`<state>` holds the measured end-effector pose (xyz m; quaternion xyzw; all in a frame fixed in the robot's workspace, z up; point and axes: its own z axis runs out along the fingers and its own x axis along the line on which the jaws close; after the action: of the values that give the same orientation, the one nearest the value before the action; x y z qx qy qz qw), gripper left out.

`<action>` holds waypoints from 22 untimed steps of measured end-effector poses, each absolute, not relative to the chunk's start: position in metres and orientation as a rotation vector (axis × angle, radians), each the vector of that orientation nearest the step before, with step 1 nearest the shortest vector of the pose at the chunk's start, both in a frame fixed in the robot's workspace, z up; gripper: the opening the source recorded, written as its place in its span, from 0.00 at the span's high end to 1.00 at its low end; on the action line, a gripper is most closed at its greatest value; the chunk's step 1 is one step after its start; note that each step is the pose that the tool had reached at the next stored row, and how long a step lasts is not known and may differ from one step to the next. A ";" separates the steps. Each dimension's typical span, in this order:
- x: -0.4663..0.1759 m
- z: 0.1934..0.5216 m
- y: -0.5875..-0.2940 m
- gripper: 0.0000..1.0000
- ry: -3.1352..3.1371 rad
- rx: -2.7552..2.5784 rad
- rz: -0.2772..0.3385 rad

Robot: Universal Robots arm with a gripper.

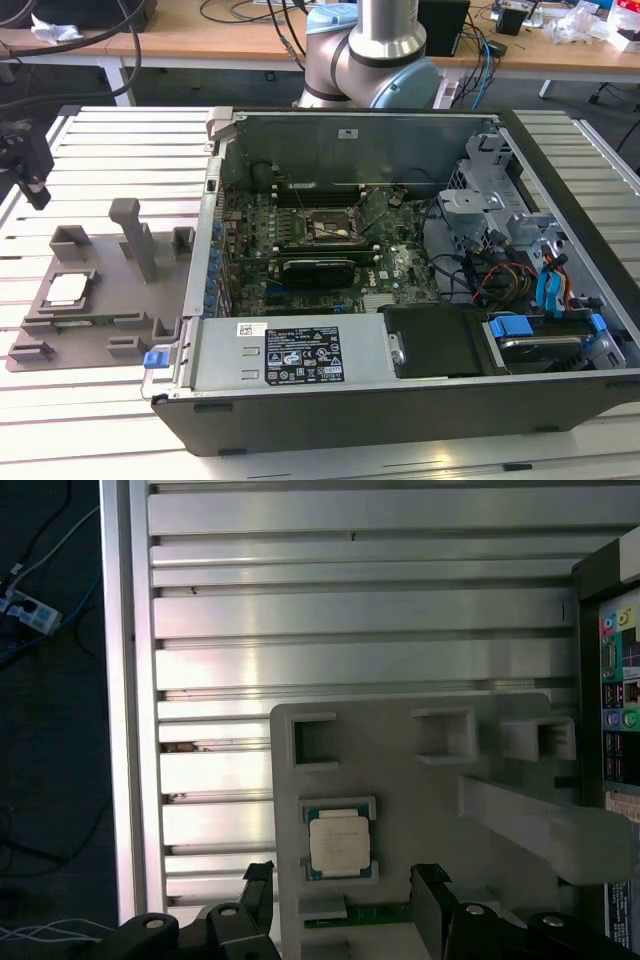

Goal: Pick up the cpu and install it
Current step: 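Pick up the cpu and move it towards the insertion slot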

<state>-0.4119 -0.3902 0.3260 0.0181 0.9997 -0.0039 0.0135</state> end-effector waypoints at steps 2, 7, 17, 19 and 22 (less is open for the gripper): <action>-0.412 0.325 -0.390 0.34 3.114 0.056 -0.012; -0.412 0.323 -0.390 0.34 3.114 0.056 -0.012; -0.412 0.315 -0.390 0.34 3.114 0.056 -0.012; -0.412 0.314 -0.390 0.34 3.114 0.056 -0.012; -0.412 0.311 -0.390 0.34 3.114 0.056 -0.012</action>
<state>-0.4120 -0.3902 0.3112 0.0181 0.9997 -0.0039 0.0135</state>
